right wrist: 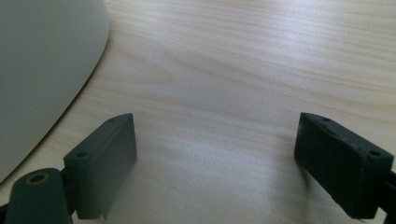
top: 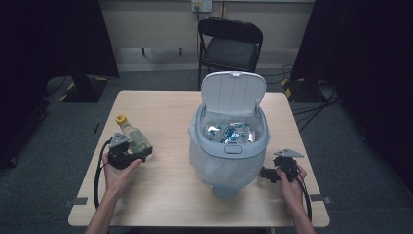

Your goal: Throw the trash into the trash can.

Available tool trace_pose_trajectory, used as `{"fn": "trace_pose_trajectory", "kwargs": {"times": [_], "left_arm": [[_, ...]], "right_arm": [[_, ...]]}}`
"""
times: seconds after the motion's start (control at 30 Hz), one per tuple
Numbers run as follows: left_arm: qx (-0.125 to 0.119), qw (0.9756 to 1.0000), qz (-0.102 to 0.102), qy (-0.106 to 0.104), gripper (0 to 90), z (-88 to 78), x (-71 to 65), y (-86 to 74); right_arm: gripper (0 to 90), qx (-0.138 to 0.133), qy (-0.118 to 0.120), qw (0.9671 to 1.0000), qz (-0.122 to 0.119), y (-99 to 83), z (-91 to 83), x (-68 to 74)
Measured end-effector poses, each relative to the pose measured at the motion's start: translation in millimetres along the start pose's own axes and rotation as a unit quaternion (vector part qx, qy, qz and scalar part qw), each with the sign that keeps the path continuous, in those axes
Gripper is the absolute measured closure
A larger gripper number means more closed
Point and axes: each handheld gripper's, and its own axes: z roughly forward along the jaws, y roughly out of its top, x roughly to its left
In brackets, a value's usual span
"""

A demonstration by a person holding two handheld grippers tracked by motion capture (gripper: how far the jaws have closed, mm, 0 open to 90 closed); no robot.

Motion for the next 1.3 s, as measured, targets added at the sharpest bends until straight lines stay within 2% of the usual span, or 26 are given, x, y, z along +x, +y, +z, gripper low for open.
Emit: {"fn": "trace_pose_trajectory", "kwargs": {"times": [0.07, 0.17, 0.4, 0.47, 0.5, 0.73, 0.83, 0.93, 1.0, 1.17, 1.3], "left_arm": [[-0.006, 1.0000, 0.007, 0.001, 28.1, -3.8, -1.5, 3.2], [-0.019, 0.9998, 0.000, -0.004, 28.0, -9.7, -4.1, 7.6], [-0.038, 0.9992, 0.007, -0.010, 28.1, -20.4, -9.3, 16.6], [-0.036, 0.9990, 0.025, 0.000, 28.1, -23.8, -12.0, 19.4], [-0.038, 0.9989, 0.027, 0.001, 28.1, -24.5, -13.0, 20.1], [-0.051, 0.9977, 0.044, -0.012, 28.1, -31.9, -20.8, 29.3], [-0.060, 0.9972, 0.040, -0.021, 28.1, -35.9, -24.4, 32.5], [-0.070, 0.9962, 0.045, -0.025, 28.1, -40.8, -27.0, 36.3], [-0.081, 0.9954, 0.046, -0.021, 28.1, -44.4, -29.3, 39.0], [-0.094, 0.9935, 0.055, -0.034, 28.1, -50.3, -35.4, 47.9], [-0.100, 0.9923, 0.055, -0.049, 28.1, -52.5, -40.9, 55.7]], "right_arm": [[11.7, 0.000, 0.000, 1.0000, 0.000, 0.0, 0.0, 0.0], [11.7, 0.000, 0.000, 1.0000, 0.000, 0.0, 0.0, 0.0], [11.7, 0.000, 0.000, 1.0000, 0.000, 0.0, 0.0, 0.0], [11.8, 0.000, 0.000, 1.0000, 0.000, 0.0, 0.0, 0.0], [11.7, 0.000, 0.000, 1.0000, 0.000, 0.0, 0.0, 0.0], [11.7, 0.000, 0.000, 1.0000, 0.000, 0.0, 0.0, 0.0], [11.7, 0.000, 0.000, 1.0000, 0.000, 0.0, 0.0, 0.0], [11.7, 0.000, 0.000, 1.0000, 0.000, 0.0, 0.0, 0.0], [11.7, 0.000, 0.000, 1.0000, 0.000, 0.0, 0.0, 0.0], [11.7, 0.000, 0.000, 1.0000, 0.000, 0.0, 0.0, 0.0], [11.7, 0.000, 0.000, 1.0000, 0.000, 0.0, 0.0, 0.0]]}}
